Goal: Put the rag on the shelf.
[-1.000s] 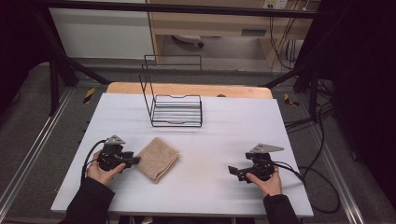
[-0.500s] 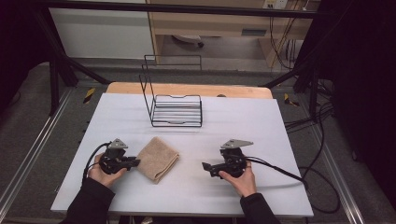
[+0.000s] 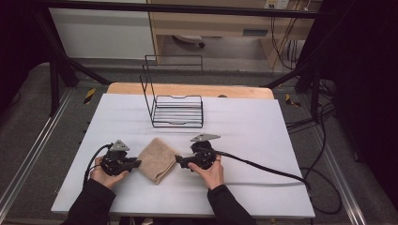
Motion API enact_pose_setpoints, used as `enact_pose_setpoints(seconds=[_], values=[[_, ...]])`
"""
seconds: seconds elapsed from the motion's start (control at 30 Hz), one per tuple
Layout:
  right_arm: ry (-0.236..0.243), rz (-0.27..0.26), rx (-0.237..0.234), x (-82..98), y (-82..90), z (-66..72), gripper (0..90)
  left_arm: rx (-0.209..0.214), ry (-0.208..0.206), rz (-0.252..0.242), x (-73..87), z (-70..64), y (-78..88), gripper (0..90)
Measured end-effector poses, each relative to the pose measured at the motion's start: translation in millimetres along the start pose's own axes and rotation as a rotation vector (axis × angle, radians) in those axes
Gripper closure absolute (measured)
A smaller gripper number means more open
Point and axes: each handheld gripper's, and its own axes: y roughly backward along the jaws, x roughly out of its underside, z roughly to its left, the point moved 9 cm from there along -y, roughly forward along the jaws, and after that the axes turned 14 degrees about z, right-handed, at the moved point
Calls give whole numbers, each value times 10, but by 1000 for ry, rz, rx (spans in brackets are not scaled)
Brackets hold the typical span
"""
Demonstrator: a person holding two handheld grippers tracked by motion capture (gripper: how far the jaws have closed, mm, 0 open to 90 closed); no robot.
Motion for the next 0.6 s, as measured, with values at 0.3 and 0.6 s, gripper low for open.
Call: enact_pose_setpoints(seconds=[0.3, 0.6], values=[[-11, 29, 19, -73, -222, 87, 376, 7, 2, -2, 3, 7, 0, 761], [-37, 72, -14, 12, -278, 142, 550, 21, 18, -6, 5, 13, 1, 760]])
